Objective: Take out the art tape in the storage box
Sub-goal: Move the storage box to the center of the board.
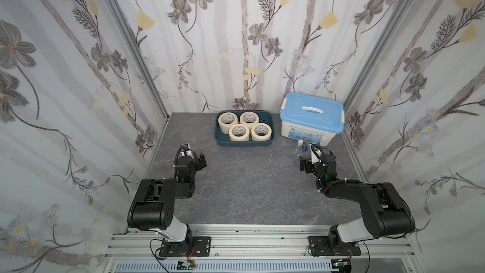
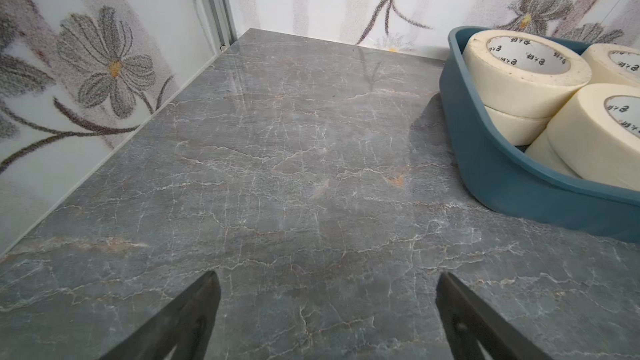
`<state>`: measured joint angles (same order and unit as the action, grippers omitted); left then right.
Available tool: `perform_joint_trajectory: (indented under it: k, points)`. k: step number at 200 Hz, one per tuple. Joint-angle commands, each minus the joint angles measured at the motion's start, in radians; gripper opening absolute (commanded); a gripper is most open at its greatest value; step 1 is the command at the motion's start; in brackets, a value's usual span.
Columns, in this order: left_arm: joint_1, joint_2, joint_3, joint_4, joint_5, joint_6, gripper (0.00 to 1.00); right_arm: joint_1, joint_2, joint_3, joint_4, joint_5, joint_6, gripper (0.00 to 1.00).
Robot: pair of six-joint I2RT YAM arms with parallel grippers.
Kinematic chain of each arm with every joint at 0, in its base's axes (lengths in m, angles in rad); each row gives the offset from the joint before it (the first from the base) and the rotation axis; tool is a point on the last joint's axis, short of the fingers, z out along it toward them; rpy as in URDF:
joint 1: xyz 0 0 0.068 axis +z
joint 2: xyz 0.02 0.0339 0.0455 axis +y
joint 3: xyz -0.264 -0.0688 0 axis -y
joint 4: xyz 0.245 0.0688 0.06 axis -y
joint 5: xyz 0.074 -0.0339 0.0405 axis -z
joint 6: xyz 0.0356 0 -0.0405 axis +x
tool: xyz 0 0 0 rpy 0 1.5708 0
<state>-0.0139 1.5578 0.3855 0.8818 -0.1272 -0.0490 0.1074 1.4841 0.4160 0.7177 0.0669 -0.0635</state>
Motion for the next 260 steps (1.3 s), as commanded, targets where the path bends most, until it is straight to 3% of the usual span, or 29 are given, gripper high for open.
perform_joint_trajectory:
  k: [1, 102, 138, 163, 184, 221, 260]
  points:
    - [0.0, 0.002, 0.005, 0.012, -0.005, 0.013, 1.0, 0.001, -0.002, 0.003, 0.019, -0.012, -0.003, 1.0]
    - [0.0, -0.004, 0.005, 0.017, -0.015, 0.008, 1.0, -0.001, -0.002, 0.004, 0.018, -0.016, -0.001, 1.0]
    - [0.002, -0.29, 0.168, -0.476, -0.097, -0.015, 1.0, -0.001, -0.066, -0.009, -0.009, 0.02, 0.013, 1.0]
    - [0.004, -0.365, 0.315, -0.742, -0.116, -0.079, 1.0, -0.001, -0.232, 0.043, -0.275, 0.051, 0.058, 1.0]
    - [0.011, -0.302, 0.477, -0.958, -0.048, -0.191, 1.0, 0.0, -0.359, 0.068, -0.45, 0.02, 0.137, 1.0]
    - [0.012, -0.058, 0.747, -1.198, 0.156, -0.276, 1.0, 0.0, -0.484, 0.191, -0.829, -0.056, 0.254, 1.0]
    - [0.001, 0.228, 1.047, -1.341, 0.424, -0.312, 0.99, 0.001, -0.522, 0.245, -0.988, -0.162, 0.282, 1.0]
